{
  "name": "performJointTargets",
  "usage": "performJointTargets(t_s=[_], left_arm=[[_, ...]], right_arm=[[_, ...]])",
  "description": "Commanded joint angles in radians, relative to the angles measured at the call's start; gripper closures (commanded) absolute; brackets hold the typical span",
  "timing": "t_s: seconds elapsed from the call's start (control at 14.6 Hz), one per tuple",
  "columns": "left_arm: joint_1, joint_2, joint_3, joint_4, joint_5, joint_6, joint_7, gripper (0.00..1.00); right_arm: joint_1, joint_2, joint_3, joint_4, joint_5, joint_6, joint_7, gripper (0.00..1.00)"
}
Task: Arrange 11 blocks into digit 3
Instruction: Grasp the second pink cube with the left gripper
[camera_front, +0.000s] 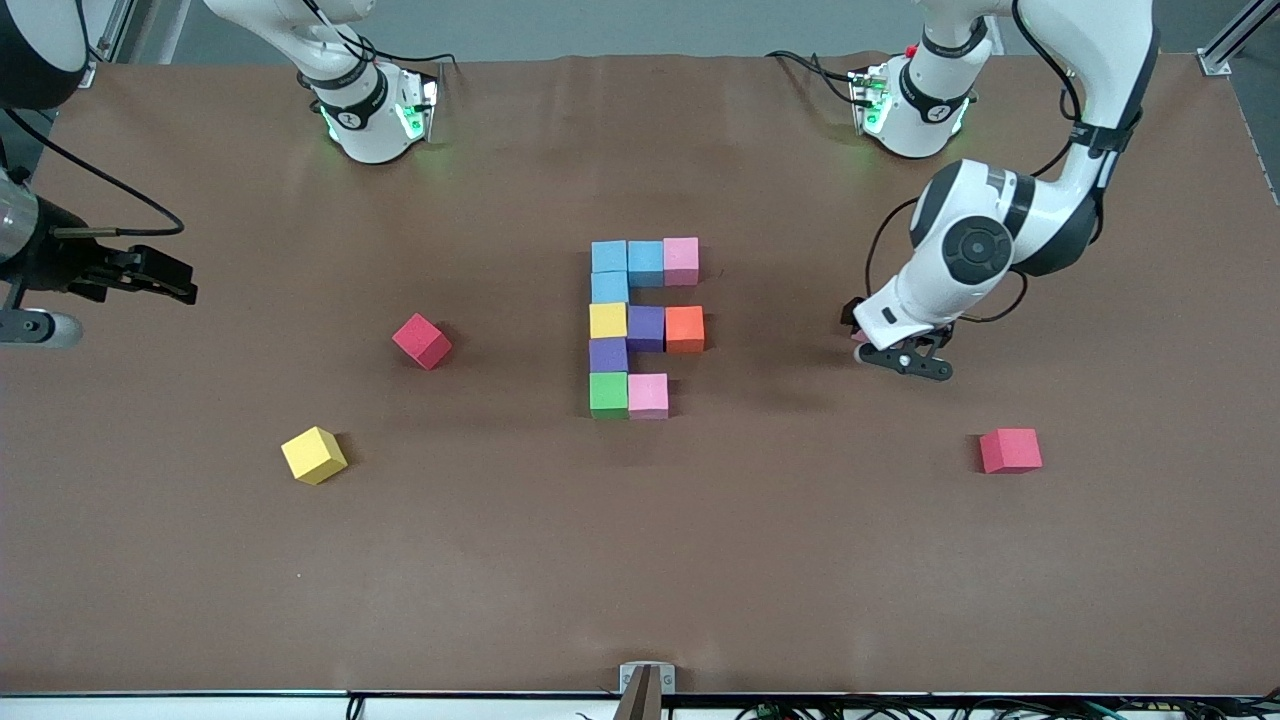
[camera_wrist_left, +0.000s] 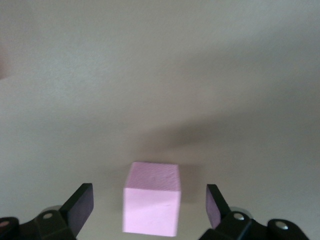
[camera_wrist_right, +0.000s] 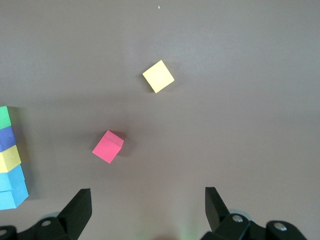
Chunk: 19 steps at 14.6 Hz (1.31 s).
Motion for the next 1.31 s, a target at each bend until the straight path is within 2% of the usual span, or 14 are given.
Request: performJointTargets(t_s=[0.0, 0.21, 0.48, 0.62, 0.82, 1.03, 1.17, 1.24], left_arm=[[0.008, -0.002, -0.009, -0.060, 0.000, 0.041, 0.041, 0.01], [0.008, 0.018, -0.009, -0.125, 0.005, 0.124, 0.043, 0.01], [0.007, 0.041, -0.008, -0.125, 0.006, 0.125, 0.052, 0.02], [0.002, 0.056, -0.008, -0.125, 0.008, 0.127, 0.052, 0.05], [0.007, 0.068, -0.006, -0.128, 0.008, 0.124, 0.049, 0.21], [0.008, 0.070, -0.008, -0.116, 0.006, 0.115, 0.021, 0.50], [0.011, 0.074, -0.008, -0.073, -0.003, 0.109, -0.046, 0.66], [0.007, 0.084, -0.009, -0.032, -0.006, 0.096, -0.118, 0.69]], right_arm=[[-0.022, 0.001, 0.013, 0.022, 0.006, -0.013, -0.005, 0.00], [-0.023, 0.001, 0.010, 0.023, 0.015, -0.039, -0.003, 0.00], [-0.023, 0.003, 0.010, 0.023, 0.017, -0.079, 0.000, 0.00], [-0.020, 0.001, 0.012, 0.023, 0.015, -0.079, 0.000, 0.00], [-0.022, 0.000, 0.012, 0.023, 0.021, -0.079, -0.002, 0.00], [-0.025, -0.002, 0.010, 0.023, 0.021, -0.079, -0.004, 0.00], [-0.025, -0.002, 0.010, 0.023, 0.020, -0.079, -0.003, 0.00], [-0.022, -0.002, 0.012, 0.023, 0.021, -0.079, -0.003, 0.00]])
